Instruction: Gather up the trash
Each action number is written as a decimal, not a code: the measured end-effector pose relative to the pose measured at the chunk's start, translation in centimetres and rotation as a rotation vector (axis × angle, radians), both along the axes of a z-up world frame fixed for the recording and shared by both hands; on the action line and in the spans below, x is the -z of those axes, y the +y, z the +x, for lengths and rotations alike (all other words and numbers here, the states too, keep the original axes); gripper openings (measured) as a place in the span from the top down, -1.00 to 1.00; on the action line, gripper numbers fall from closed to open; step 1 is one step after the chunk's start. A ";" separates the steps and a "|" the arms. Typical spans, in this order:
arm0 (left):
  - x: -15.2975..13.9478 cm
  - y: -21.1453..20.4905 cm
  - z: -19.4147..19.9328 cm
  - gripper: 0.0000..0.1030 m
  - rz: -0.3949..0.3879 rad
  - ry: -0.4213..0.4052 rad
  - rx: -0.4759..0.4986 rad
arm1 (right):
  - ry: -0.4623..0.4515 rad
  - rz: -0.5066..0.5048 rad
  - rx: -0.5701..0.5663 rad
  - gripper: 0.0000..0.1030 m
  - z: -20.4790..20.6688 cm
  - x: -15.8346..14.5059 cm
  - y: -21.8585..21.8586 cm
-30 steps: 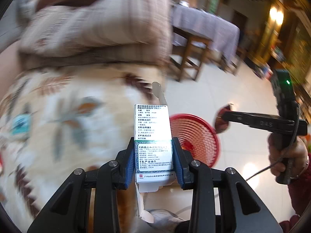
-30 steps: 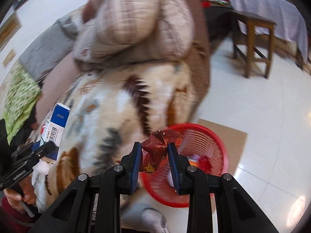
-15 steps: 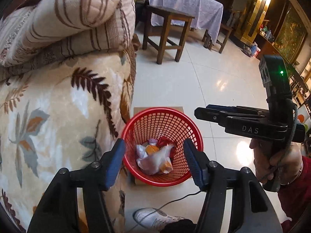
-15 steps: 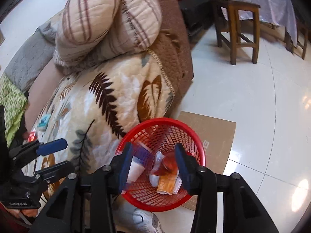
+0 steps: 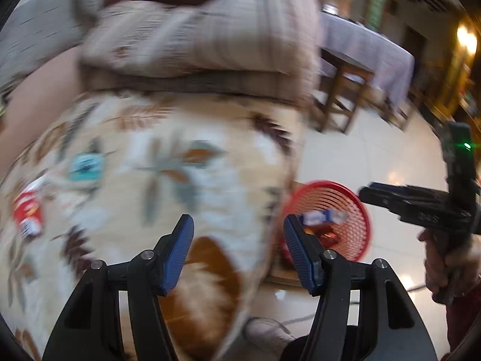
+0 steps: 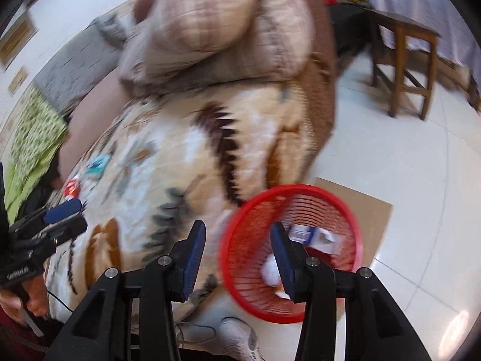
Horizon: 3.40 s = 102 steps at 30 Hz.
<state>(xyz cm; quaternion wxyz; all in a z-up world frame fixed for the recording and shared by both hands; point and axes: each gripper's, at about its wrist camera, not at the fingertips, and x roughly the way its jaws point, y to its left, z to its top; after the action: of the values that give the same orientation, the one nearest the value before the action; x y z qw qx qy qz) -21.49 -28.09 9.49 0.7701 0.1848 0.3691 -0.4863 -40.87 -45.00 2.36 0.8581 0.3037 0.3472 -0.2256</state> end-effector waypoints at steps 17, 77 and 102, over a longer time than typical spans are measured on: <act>1.9 18.2 19.8 -0.19 -0.120 0.131 -0.663 | -0.005 -0.001 -0.340 -0.13 20.1 -4.8 11.2; -0.9 18.0 17.3 0.43 -0.072 -0.025 -0.723 | -0.035 0.001 -0.373 0.28 27.9 -3.9 17.6; 4.2 15.8 15.5 0.42 0.049 -0.176 -0.702 | 0.018 -0.175 -0.399 0.28 29.1 -0.7 18.6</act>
<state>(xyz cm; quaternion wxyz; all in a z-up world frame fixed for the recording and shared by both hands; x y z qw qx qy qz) -6.02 -12.29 5.33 0.9143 0.1066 0.3540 -0.1655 -11.73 -26.37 3.11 0.9057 0.1515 0.3870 -0.0833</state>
